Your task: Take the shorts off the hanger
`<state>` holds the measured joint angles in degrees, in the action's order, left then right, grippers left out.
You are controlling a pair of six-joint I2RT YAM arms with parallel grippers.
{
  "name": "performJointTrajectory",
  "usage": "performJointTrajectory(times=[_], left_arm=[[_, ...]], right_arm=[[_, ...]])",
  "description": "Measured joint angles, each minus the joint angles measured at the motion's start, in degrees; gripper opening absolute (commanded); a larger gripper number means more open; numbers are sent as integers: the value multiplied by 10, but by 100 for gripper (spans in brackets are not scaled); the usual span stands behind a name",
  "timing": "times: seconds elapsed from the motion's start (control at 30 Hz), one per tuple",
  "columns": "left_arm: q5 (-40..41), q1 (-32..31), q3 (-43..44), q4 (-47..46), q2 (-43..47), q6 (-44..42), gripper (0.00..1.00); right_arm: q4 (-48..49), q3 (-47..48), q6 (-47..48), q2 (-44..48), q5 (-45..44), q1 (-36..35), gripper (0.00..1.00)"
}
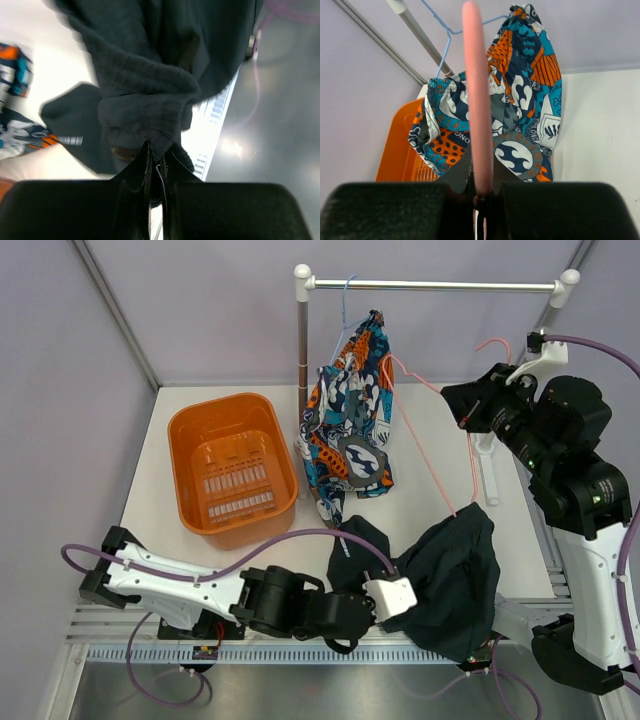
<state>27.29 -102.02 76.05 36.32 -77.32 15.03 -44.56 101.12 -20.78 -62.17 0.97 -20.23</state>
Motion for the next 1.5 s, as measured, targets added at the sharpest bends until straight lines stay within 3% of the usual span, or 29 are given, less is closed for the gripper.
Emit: performJointTrajectory(times=[0.17, 0.43, 0.63, 0.87, 1.07, 1.27, 1.37, 1.5], left_arm=[[-38, 0, -31, -24, -16, 0, 0], [-98, -1, -45, -61, -10, 0, 0], [-139, -25, -46, -64, -6, -2, 0], [-132, -57, -16, -22, -6, -28, 0], [-53, -55, 35, 2, 9, -44, 0], [191, -56, 128, 54, 66, -67, 0], [319, -55, 147, -83, 119, -216, 0], [398, -44, 139, -445, 182, -528, 0]], right_arm=[[-3, 46, 0, -6, 2, 0, 0], [5, 42, 0, 0, 1, 0, 0], [52, -9, -2, 5, 5, 0, 0], [131, -116, -25, 18, 34, 0, 0], [115, -120, -26, 14, 37, 0, 0], [94, -66, -20, 17, 20, 0, 0], [86, -56, -19, 25, 17, 0, 0], [69, -44, -15, 25, 15, 0, 0]])
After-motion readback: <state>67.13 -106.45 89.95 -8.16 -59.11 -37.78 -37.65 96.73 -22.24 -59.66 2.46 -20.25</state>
